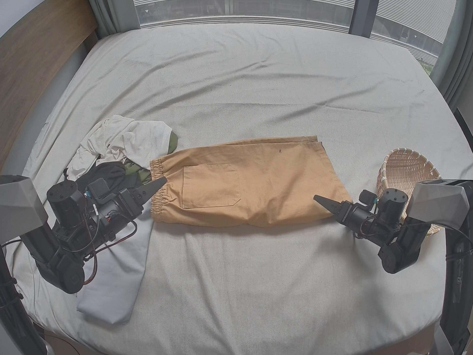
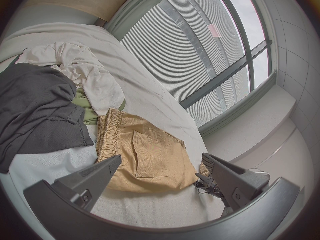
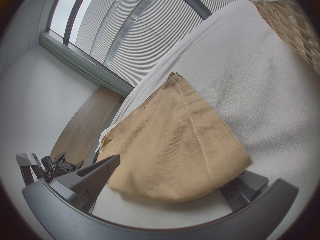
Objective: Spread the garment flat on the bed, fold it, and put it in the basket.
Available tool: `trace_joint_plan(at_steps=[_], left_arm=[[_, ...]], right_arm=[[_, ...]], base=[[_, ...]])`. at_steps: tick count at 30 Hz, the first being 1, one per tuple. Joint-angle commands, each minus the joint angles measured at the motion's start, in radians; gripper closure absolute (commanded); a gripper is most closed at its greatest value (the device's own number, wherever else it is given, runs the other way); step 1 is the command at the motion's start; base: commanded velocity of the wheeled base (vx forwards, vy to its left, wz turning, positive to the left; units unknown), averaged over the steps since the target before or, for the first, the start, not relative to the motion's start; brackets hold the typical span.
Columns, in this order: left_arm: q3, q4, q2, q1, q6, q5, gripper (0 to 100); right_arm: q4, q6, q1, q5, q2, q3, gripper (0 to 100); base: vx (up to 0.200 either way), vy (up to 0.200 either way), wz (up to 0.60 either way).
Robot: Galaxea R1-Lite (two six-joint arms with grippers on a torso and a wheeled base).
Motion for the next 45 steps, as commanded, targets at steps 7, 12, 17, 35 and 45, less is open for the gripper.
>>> trace_joint_plan(at_steps=[7, 12, 17, 35, 45], left_arm=[[-0.003, 0.000, 0.006, 0.001, 0.000, 0.002, 0], [-0.003, 0.000, 0.006, 0.001, 0.000, 0.002, 0], [-0.005, 0.000, 0.006, 0.001, 0.000, 0.002, 0], [-0.011, 0.000, 0.034, 0.015, -0.005, 0.000, 0], [-0.015, 0.000, 0.086, 0.014, 0.001, 0.002, 0]], right_arm=[[0.002, 0.019, 0.008, -0.025, 0.063, -0.087, 0], [-0.004, 0.019, 0.021, -0.031, 0.085, -0.090, 0], [-0.004, 0.019, 0.024, -0.031, 0.085, -0.084, 100], [-0.004, 0.025, 0.045, -0.022, -0.092, 0.115, 100], [-0.002, -0.059, -0.016, -0.014, -0.151, 0.229, 100]], base=[[0.000, 0.000, 0.00], [0.000, 0.000, 0.00], [0.000, 0.000, 0.00], [0.000, 0.000, 0.00], [0.000, 0.000, 0.00]])
